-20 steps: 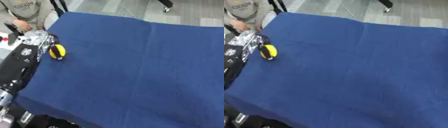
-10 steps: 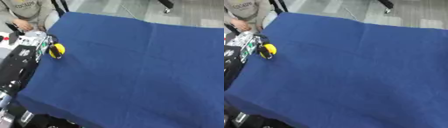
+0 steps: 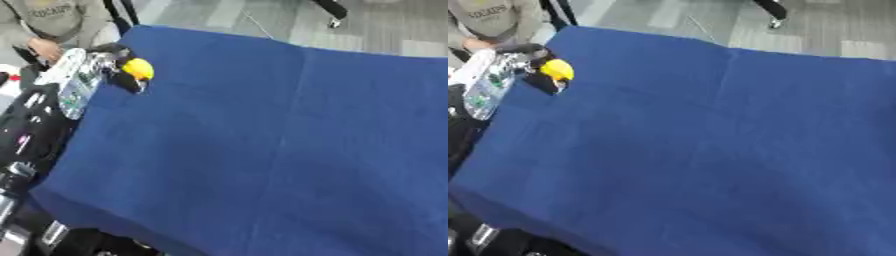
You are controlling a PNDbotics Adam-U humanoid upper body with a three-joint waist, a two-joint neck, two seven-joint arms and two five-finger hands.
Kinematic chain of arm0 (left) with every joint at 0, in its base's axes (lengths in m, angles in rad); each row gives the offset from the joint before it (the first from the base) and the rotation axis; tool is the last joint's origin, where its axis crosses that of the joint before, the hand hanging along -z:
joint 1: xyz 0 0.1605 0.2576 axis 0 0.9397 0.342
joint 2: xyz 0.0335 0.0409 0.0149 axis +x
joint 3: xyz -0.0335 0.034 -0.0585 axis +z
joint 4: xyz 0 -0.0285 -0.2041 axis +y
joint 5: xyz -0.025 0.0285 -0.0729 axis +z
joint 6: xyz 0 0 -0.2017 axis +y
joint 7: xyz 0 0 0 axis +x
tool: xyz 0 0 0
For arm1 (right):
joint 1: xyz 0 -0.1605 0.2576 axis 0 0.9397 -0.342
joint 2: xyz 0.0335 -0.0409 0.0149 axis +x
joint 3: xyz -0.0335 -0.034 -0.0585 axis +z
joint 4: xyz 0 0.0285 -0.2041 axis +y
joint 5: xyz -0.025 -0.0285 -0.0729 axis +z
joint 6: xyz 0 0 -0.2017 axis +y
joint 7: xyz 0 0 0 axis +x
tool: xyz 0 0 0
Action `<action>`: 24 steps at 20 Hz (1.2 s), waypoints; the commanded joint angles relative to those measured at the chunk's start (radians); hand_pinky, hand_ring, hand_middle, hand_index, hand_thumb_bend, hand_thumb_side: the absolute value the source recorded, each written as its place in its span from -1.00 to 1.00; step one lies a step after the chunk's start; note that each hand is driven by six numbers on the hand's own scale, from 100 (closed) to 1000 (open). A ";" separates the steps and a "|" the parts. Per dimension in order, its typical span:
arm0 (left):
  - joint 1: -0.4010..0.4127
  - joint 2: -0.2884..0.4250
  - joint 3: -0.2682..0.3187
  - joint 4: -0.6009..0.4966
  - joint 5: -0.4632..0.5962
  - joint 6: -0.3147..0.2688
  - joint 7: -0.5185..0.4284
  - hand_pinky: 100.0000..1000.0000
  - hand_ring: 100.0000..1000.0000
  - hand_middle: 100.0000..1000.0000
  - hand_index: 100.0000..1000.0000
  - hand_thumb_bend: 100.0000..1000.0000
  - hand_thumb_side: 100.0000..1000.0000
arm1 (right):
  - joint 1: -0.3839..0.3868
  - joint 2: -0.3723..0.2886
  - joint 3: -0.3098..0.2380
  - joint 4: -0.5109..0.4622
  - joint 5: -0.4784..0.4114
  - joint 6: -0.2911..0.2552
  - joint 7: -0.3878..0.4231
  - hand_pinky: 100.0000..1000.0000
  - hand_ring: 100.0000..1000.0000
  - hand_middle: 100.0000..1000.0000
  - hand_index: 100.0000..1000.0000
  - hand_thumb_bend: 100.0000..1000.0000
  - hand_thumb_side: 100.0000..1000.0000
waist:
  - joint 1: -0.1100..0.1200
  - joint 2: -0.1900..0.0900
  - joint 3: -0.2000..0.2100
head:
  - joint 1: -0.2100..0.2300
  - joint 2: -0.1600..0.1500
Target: Pick up the objects with one hand, pass them to the other hand, and then place them into the box on the other side of the table.
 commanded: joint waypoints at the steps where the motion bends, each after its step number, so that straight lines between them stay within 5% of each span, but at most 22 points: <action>1: -0.063 -0.020 -0.048 -0.079 0.054 -0.031 0.048 -0.18 -0.51 -0.46 0.14 -1.00 -0.65 | -0.021 -0.012 0.010 -0.021 -0.013 -0.014 0.017 0.87 0.95 0.66 0.86 -1.00 -0.19 | -0.002 -0.025 0.003 | -0.016 0.003; 14: 0.001 -0.330 -0.293 -0.407 0.257 -0.228 0.190 -0.16 -0.51 -0.46 0.17 -1.00 -0.58 | -0.063 0.038 0.026 -0.021 0.024 -0.068 0.021 0.86 0.91 0.69 0.90 -1.00 -0.23 | -0.024 -0.049 0.007 | -0.226 0.038; 24: -0.007 -0.457 -0.415 -0.446 0.416 -0.228 0.120 -0.11 -0.48 -0.43 0.20 -1.00 -0.56 | -0.117 0.102 0.063 -0.021 0.059 -0.080 0.022 0.85 0.90 0.70 0.91 -1.00 -0.22 | -0.033 -0.053 0.004 | -0.332 0.077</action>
